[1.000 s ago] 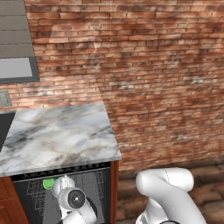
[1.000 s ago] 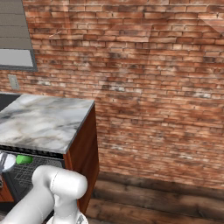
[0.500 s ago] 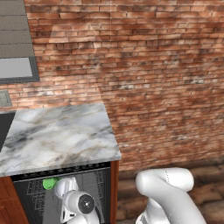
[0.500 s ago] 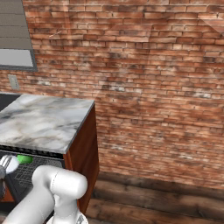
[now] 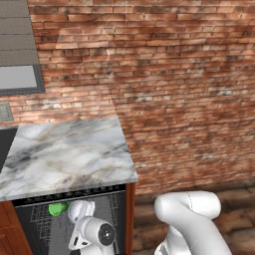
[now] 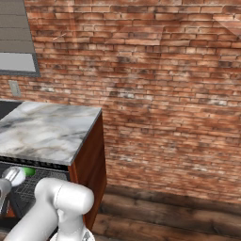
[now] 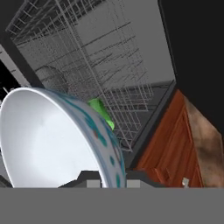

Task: Pick up the cup and bowl from the counter, place them in the dishwasher, and close the dishwasher door.

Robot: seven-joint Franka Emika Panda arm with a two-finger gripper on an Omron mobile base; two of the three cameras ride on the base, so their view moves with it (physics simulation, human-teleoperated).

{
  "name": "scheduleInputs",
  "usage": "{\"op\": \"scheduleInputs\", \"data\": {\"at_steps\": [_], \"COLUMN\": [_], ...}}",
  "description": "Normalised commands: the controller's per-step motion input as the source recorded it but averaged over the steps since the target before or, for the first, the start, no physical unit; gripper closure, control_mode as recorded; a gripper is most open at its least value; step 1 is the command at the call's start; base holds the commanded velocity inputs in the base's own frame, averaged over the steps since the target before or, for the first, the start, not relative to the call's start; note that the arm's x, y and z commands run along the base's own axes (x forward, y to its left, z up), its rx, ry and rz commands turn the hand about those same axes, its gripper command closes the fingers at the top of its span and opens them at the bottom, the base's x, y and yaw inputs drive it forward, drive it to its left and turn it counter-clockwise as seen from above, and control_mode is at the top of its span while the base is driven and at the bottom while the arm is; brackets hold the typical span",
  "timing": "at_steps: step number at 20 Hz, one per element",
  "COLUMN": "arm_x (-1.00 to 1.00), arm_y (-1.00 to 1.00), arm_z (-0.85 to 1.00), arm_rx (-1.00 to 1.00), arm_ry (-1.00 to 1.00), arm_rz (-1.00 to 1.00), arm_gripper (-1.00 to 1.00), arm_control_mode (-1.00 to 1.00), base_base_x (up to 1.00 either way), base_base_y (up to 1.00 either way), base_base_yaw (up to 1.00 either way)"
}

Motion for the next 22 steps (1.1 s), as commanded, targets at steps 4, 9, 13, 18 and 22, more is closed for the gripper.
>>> {"op": "scheduleInputs", "data": {"at_steps": [4, 9, 13, 18, 22], "arm_x": [0.33, 0.38, 0.31, 0.29, 0.23], "arm_y": [-0.04, 0.0, 0.0, 0.0, 0.0], "arm_z": [-0.13, -0.47, -0.49, -0.3, -0.1], "arm_rx": [0.16, 0.08, 0.07, 0.07, 0.02], "arm_ry": [0.07, 0.18, 0.18, 0.15, 0.09], "arm_rz": [-0.11, -0.08, -0.07, -0.07, -0.06], "arm_gripper": [1.0, 1.0, 1.0, 1.0, 1.0], "arm_control_mode": [-1.0, -1.0, -1.0, -1.0, -1.0], "base_base_x": [0.0, 0.0, 0.0, 0.0, 0.0], "base_base_y": [0.0, 0.0, 0.0, 0.0, 0.0], "base_base_yaw": [0.0, 0.0, 0.0, 0.0, 0.0]}}
